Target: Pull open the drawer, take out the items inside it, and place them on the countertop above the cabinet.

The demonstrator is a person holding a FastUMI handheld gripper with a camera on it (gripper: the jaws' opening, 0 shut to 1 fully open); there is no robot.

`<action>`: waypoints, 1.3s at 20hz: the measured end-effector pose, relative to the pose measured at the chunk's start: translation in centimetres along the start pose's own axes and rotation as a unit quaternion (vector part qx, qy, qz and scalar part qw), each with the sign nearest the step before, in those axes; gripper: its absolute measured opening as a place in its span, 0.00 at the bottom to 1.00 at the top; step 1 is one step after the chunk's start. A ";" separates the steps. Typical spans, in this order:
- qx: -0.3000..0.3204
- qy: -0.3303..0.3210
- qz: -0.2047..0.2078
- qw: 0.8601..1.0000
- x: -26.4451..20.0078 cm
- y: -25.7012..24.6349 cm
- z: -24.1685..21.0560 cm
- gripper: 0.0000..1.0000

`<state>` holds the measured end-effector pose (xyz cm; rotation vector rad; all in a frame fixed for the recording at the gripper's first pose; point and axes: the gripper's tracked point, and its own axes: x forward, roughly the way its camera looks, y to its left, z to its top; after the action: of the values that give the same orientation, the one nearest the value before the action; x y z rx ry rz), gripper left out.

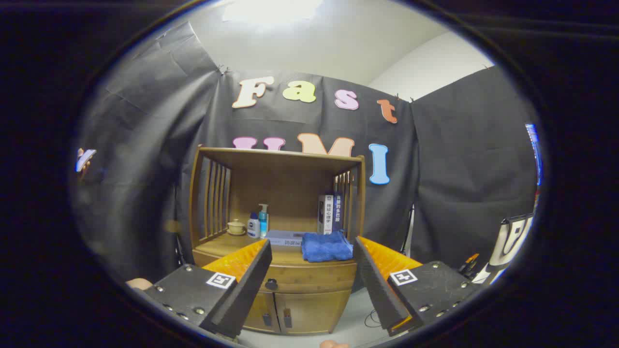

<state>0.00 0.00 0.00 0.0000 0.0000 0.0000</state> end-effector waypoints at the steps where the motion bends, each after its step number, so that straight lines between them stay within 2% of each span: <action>1: -0.002 0.005 0.001 1.000 -0.2 0.1 -0.3 1.00; 11: -0.006 0.015 0.021 1.000 1.2 1.7 -1.4 1.00; 14: -0.004 0.016 0.016 1.000 1.6 1.3 -1.7 1.00; 20: 0.001 0.033 0.018 0.999 2.2 2.0 -3.7 1.00; 26: -0.019 0.066 0.042 0.997 4.2 4.5 -7.3 1.00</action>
<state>4.17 4.54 -7.34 -0.0388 0.1326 0.0834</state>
